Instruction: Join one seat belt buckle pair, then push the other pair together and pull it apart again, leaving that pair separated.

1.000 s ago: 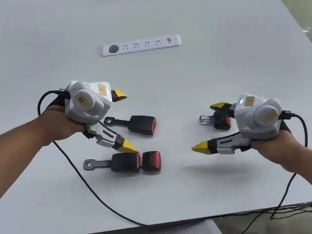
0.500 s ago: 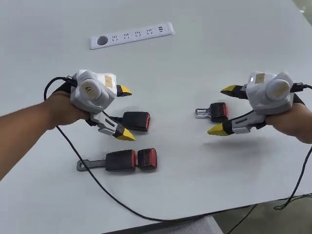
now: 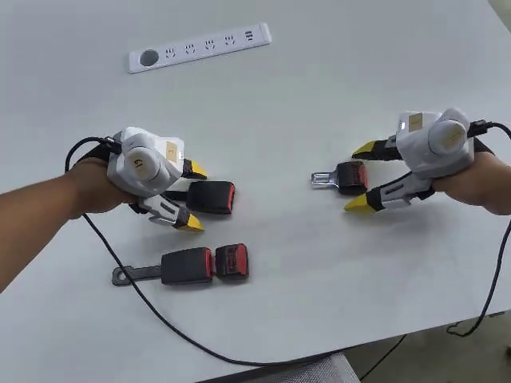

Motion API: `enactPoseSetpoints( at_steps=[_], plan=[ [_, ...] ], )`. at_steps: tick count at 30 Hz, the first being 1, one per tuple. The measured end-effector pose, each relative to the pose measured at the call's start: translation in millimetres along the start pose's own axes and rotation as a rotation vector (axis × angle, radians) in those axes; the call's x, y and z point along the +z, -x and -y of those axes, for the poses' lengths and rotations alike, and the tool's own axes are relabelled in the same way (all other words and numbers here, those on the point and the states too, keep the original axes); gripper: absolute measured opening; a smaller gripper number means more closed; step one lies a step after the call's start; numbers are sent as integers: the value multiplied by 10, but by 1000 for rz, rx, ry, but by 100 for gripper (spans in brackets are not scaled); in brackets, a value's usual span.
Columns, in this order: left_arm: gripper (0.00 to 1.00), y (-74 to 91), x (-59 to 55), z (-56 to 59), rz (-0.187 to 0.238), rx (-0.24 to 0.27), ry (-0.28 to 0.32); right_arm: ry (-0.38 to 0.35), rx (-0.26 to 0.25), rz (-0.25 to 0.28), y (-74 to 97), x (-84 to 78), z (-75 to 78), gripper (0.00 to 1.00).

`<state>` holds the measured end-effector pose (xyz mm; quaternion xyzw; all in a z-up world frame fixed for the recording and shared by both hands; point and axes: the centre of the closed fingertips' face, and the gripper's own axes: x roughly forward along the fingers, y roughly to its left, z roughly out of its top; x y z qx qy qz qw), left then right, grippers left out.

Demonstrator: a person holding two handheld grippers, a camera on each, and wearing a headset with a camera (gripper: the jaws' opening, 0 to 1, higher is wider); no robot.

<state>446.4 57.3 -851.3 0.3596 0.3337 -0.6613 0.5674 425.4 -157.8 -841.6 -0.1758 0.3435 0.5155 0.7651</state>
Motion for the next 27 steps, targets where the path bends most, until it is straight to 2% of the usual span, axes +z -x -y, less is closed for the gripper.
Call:
enactPoseSetpoints(
  at_steps=[7,10,12,13,19,24,27],
  plan=[
    [45,-17,43,19,6,17,-6,45,15,-15,54,-23,-28,45],
    [43,-18,56,7,6,27,5,38,11,-11,69,-34,-3,43],
    [38,-22,37,37,-10,22,16,28,-1,-10,78,-46,21,37],
    [38,-26,58,25,1,25,6,24,-1,1,59,-32,27,37],
    [37,-25,47,-6,1,70,60,26,1,18,42,-30,37,35],
    [36,-33,55,-27,-12,84,99,50,30,19,33,-37,31,35],
    [36,-39,61,-29,-30,88,110,55,59,32,21,-38,-36,34]
  ],
)
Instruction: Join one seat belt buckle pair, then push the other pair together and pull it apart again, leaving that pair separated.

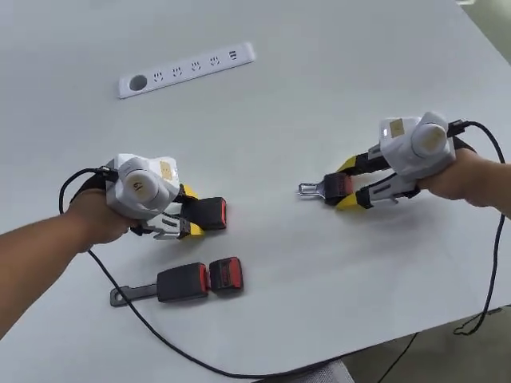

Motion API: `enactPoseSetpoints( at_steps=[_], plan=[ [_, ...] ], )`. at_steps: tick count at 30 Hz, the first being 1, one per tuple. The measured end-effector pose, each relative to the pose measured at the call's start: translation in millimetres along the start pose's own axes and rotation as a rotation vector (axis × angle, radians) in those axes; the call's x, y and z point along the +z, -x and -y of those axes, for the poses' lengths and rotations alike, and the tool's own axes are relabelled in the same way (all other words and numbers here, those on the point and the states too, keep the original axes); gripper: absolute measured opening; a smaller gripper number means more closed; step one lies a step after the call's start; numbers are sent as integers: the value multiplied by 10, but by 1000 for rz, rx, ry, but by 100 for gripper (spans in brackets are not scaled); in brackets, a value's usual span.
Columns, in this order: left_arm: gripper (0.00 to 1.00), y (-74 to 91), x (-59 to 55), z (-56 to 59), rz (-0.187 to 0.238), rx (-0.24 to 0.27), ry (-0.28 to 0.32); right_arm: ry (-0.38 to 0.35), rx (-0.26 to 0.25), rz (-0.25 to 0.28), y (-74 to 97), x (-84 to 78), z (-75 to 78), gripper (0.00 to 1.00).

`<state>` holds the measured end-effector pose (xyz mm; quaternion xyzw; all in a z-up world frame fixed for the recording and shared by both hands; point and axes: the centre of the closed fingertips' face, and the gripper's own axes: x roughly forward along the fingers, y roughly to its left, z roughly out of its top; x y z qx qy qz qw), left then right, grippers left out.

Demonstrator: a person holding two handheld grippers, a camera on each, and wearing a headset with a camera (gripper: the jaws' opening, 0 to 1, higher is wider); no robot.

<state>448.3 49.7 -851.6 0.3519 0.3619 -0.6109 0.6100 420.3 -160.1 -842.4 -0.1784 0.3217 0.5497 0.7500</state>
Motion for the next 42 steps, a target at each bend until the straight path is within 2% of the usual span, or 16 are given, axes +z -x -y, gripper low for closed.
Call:
enactPoseSetpoints(
  at_steps=[2,6,15,21,27,42],
  plan=[
    [36,1,-3,-1,-5,3,-1,20,17,7,-5,-5,-47,34],
    [36,0,-1,-2,-10,6,13,-13,15,55,-5,-12,-55,34],
    [36,4,-9,1,-18,10,22,-22,7,88,-69,23,-98,34],
    [36,7,-9,3,-22,9,20,-18,15,105,-184,119,-139,34],
    [36,11,-13,9,-26,10,20,-16,27,124,-390,305,-192,34],
    [36,22,-16,13,-28,6,6,-11,38,168,-717,647,-292,34]
  ],
)
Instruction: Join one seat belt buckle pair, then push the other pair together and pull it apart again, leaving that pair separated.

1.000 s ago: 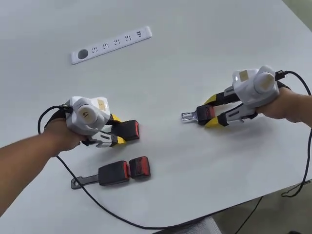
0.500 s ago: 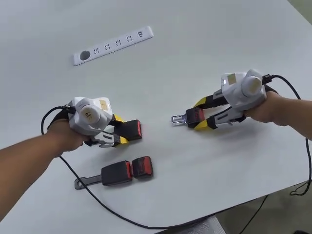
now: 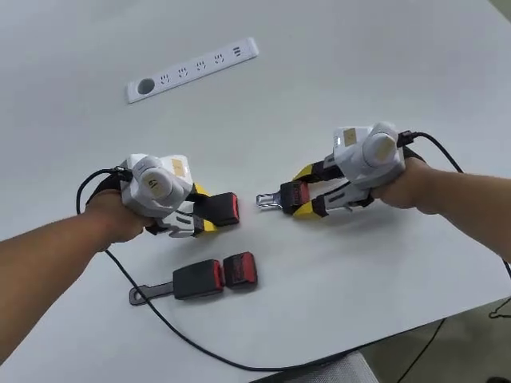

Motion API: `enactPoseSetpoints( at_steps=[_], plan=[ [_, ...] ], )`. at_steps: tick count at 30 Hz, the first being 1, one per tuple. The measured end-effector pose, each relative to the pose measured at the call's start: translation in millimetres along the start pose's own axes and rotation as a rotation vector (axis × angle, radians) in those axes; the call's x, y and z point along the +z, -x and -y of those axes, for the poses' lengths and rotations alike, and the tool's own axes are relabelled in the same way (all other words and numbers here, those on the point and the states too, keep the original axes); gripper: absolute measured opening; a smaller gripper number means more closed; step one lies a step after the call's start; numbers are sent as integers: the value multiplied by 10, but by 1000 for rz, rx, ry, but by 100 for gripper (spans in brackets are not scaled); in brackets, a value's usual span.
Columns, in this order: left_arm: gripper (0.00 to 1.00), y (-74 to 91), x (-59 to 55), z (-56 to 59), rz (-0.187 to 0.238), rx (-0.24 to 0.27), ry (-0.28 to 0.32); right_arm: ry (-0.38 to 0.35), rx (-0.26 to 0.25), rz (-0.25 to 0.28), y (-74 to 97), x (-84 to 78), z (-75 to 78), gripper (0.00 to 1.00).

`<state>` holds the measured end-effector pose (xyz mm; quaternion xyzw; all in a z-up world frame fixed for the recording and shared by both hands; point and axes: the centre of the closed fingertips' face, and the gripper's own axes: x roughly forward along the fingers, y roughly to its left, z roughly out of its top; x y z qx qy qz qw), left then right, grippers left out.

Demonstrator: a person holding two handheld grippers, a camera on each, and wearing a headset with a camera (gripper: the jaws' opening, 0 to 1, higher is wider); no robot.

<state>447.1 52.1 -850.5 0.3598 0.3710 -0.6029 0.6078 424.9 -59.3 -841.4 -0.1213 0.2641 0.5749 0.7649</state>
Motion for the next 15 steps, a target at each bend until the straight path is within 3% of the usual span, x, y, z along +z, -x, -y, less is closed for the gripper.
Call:
enactPoseSetpoints(
  at_steps=[15],
  plan=[
    [36,-8,-9,-3,-15,-6,-20,27,15,0,-260,116,-136,35]
  ],
)
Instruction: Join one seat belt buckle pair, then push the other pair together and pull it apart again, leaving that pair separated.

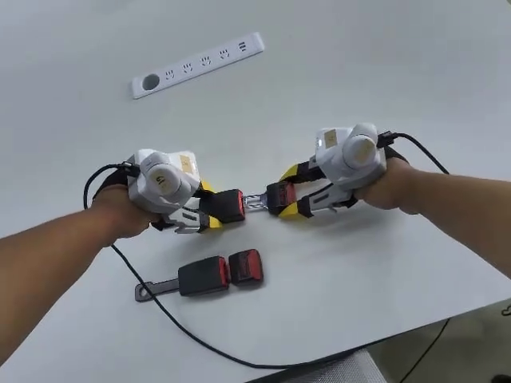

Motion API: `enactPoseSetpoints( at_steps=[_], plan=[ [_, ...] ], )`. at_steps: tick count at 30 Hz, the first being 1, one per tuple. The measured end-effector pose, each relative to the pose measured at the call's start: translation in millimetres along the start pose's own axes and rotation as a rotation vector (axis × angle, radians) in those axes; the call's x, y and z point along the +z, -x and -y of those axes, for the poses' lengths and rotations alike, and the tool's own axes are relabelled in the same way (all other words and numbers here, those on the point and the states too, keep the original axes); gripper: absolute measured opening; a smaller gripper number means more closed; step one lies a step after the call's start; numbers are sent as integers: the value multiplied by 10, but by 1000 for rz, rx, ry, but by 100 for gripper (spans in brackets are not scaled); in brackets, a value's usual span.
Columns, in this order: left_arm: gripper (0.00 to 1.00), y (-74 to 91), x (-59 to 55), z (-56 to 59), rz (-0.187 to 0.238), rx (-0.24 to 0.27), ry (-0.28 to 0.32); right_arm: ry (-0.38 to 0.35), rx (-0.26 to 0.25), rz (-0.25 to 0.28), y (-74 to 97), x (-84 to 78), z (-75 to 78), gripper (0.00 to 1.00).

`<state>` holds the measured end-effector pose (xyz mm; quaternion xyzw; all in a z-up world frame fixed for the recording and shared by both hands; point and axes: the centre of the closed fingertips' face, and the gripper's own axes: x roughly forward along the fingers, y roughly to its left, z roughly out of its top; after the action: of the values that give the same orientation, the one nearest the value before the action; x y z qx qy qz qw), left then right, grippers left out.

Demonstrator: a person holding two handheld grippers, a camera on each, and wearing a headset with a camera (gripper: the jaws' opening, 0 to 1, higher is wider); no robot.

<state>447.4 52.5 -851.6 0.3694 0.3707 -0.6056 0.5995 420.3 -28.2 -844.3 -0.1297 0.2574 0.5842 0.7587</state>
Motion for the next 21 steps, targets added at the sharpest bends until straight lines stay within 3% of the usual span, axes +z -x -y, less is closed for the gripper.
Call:
enactPoseSetpoints(
  at_steps=[12,17,21],
  plan=[
    [36,1,6,4,1,-3,-22,39,15,-53,9,-4,-19,35],
    [35,-4,16,12,-16,-11,-44,56,22,-72,-112,59,-51,35],
    [35,-1,11,9,-7,-8,-35,45,13,-75,-104,42,9,35]
  ],
)
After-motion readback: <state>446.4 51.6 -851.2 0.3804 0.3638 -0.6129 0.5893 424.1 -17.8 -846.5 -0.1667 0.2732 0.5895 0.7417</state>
